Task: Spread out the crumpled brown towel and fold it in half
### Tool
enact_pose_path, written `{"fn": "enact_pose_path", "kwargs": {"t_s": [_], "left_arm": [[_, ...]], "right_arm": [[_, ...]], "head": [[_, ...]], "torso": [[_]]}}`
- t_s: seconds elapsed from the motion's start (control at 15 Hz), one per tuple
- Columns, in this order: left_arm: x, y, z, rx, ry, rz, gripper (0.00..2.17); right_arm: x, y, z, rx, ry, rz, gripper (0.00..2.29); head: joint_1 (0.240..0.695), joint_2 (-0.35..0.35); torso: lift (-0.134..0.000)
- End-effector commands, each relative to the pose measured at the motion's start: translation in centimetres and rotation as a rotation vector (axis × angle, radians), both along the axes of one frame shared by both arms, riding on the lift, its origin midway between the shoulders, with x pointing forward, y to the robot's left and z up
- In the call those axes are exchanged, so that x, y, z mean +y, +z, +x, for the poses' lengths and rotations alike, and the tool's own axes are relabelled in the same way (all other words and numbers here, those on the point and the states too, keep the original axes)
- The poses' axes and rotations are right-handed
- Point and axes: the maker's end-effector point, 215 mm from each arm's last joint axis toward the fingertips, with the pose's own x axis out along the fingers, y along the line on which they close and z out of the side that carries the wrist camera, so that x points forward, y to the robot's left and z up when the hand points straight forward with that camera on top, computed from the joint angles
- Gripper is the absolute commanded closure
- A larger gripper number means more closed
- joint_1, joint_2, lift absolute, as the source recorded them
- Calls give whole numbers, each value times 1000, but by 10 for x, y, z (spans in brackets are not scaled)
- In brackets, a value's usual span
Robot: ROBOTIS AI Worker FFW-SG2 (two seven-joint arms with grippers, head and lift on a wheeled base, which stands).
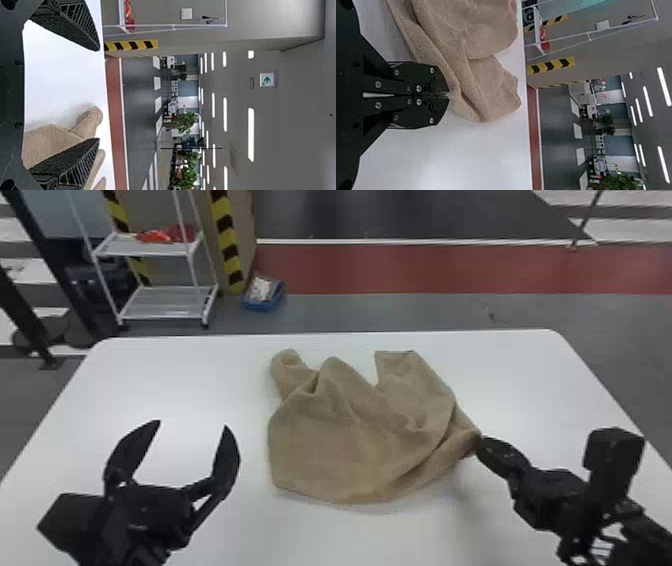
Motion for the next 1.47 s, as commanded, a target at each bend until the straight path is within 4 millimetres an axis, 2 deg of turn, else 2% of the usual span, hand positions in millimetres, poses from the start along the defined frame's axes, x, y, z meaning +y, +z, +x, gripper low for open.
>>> {"fn": "enact_pose_path", "kwargs": {"t_s": [0.0,0.13,0.2,0.27,0.53,0.73,0.8,0.93,1.07,1.27,1.33,1.4], "left_arm": [[1,-1,0,2,-1,2,66],[0,0,0,1,-4,3,66],[0,-1,0,2,-5,5,66],[1,-2,0,3,-4,6,66],[5,-2,-2,5,3,10,66],[6,-5,-1,10,3,12,66],[8,-5,-1,11,6,13,66],[10,-7,1,13,8,13,66],[11,-12,2,21,9,13,66],[13,-15,3,26,10,15,66],[13,-16,2,27,10,15,66],[12,-16,3,26,10,13,66]], "right_arm": [[-9,27,17,-35,-19,2,1663],[0,47,35,-26,2,9,1663],[10,65,43,-48,19,10,1663],[21,75,48,-53,38,14,1663],[59,121,71,-117,96,26,1663],[79,152,90,-175,113,11,1663],[87,138,100,-132,129,-1,1663],[105,91,114,-27,168,-16,1663],[119,63,124,3,192,-7,1659],[139,38,141,26,239,8,1656],[145,33,144,41,247,14,1541],[147,31,146,48,247,11,988]], "head": [[695,-11],[695,-25],[695,-24],[695,-21],[695,28],[695,58],[695,70],[695,88],[695,104],[695,134],[695,140],[695,146]], "torso": [[-125],[-125],[-125],[-125],[-125],[-125],[-125],[-125],[-125],[-125],[-125],[-125]]}}
